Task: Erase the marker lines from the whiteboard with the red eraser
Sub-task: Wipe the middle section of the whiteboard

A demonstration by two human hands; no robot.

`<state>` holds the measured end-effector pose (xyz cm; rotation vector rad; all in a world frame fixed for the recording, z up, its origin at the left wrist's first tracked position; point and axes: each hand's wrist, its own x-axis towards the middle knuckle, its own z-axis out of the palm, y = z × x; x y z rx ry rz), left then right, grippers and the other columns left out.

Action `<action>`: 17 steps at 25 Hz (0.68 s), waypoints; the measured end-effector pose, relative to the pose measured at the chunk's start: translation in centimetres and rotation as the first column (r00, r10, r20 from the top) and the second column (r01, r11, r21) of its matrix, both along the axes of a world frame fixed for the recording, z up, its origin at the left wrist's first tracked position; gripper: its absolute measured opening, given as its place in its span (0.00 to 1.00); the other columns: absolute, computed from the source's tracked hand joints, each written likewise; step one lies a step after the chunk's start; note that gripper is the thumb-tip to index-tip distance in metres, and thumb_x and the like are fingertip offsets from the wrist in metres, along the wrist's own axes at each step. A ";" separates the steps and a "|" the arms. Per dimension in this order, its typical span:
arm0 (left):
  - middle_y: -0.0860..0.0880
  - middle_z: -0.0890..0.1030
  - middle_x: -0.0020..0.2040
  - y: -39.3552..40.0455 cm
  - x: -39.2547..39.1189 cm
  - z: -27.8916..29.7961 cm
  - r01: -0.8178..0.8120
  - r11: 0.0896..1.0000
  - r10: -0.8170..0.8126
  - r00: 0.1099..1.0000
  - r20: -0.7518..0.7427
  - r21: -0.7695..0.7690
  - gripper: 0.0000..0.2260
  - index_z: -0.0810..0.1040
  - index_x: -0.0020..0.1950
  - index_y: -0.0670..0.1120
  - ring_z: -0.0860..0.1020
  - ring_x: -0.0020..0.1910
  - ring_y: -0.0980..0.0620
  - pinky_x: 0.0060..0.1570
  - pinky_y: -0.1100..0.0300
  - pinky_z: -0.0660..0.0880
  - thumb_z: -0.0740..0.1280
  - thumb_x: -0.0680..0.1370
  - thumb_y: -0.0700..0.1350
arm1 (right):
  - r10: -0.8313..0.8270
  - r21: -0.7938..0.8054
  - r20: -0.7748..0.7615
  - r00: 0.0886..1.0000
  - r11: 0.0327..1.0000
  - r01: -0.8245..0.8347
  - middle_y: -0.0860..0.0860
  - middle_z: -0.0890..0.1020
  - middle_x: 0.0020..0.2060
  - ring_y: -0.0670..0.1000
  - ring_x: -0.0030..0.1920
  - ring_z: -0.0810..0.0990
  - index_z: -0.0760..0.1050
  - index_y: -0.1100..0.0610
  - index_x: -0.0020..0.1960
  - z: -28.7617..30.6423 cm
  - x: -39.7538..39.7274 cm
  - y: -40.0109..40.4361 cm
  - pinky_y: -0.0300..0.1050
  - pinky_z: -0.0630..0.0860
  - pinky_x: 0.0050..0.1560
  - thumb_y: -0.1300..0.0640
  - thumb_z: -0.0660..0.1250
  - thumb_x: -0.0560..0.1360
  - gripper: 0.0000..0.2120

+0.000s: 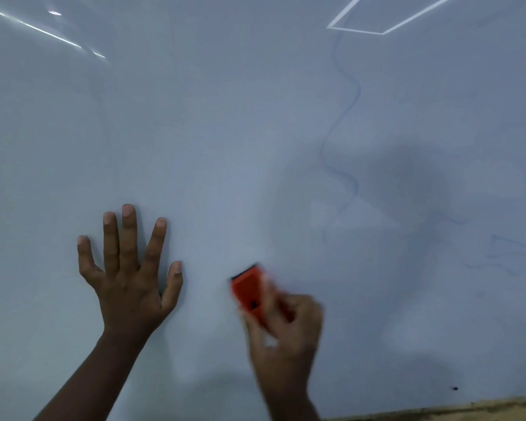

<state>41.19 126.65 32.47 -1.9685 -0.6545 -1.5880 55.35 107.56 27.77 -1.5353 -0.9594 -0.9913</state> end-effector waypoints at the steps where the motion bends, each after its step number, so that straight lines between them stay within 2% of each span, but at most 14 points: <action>1: 0.43 0.48 0.88 0.0 0.0 0.1 0.000 1.000 0.000 1.000 -0.001 0.002 0.31 0.56 0.87 0.49 0.48 0.87 0.42 0.81 0.34 0.45 0.57 0.86 0.56 | 0.015 -0.078 0.076 0.997 0.997 -0.009 0.55 0.80 0.45 0.58 0.44 0.77 0.78 0.50 0.70 -1.1 -1.6 0.8 0.54 0.76 0.45 0.46 0.75 0.75 0.24; 4: 0.43 0.49 0.88 0.2 0.0 0.1 -0.001 1.000 0.001 1.000 -0.008 0.000 0.31 0.56 0.87 0.49 0.48 0.87 0.42 0.81 0.34 0.45 0.56 0.86 0.57 | 0.070 -0.225 0.143 0.987 0.974 -0.037 0.53 0.81 0.51 0.55 0.50 0.77 0.72 0.42 0.75 -2.4 -3.1 1.4 0.55 0.76 0.48 0.44 0.72 0.76 0.28; 6: 0.43 0.49 0.88 0.2 -0.2 0.1 -0.003 1.000 0.003 1.000 -0.008 0.008 0.31 0.56 0.87 0.49 0.49 0.87 0.42 0.81 0.33 0.46 0.56 0.86 0.57 | 0.107 -0.237 0.147 0.983 0.969 -0.070 0.52 0.80 0.52 0.54 0.51 0.77 0.75 0.42 0.72 -1.0 -2.2 0.7 0.55 0.75 0.49 0.45 0.75 0.74 0.27; 8: 0.43 0.49 0.88 0.2 -0.2 0.0 -0.007 1.000 0.007 1.000 -0.002 0.017 0.30 0.57 0.87 0.49 0.49 0.87 0.42 0.81 0.33 0.47 0.57 0.86 0.57 | 0.085 -0.149 0.086 0.993 0.986 -0.072 0.52 0.80 0.52 0.55 0.49 0.78 0.79 0.45 0.69 1.6 0.0 -0.7 0.54 0.75 0.49 0.46 0.78 0.71 0.26; 12: 0.44 0.51 0.88 -0.1 -0.2 0.3 0.006 1.000 -0.006 1.000 0.002 0.006 0.30 0.59 0.86 0.49 0.50 0.87 0.42 0.80 0.32 0.49 0.58 0.86 0.56 | 0.052 0.129 -0.169 0.984 0.991 -0.030 0.51 0.76 0.51 0.55 0.47 0.77 0.81 0.52 0.66 5.8 6.5 -5.1 0.48 0.76 0.51 0.51 0.80 0.70 0.25; 14: 0.42 0.54 0.87 -0.7 -0.4 0.5 0.041 0.999 -0.041 0.999 0.018 -0.030 0.28 0.62 0.85 0.48 0.52 0.87 0.42 0.80 0.32 0.50 0.60 0.86 0.55 | 0.051 0.265 -0.290 0.956 0.964 0.029 0.53 0.74 0.49 0.57 0.46 0.78 0.80 0.50 0.63 6.6 9.7 -7.6 0.46 0.79 0.48 0.53 0.80 0.71 0.22; 17: 0.40 0.63 0.84 -1.8 -0.8 1.6 0.105 0.993 -0.101 0.992 0.082 -0.048 0.26 0.69 0.81 0.45 0.59 0.85 0.42 0.76 0.31 0.55 0.63 0.84 0.52 | 0.110 0.391 -0.467 0.878 0.916 0.093 0.53 0.73 0.50 0.57 0.50 0.81 0.80 0.48 0.62 8.4 13.2 -10.3 0.32 0.78 0.42 0.48 0.76 0.75 0.17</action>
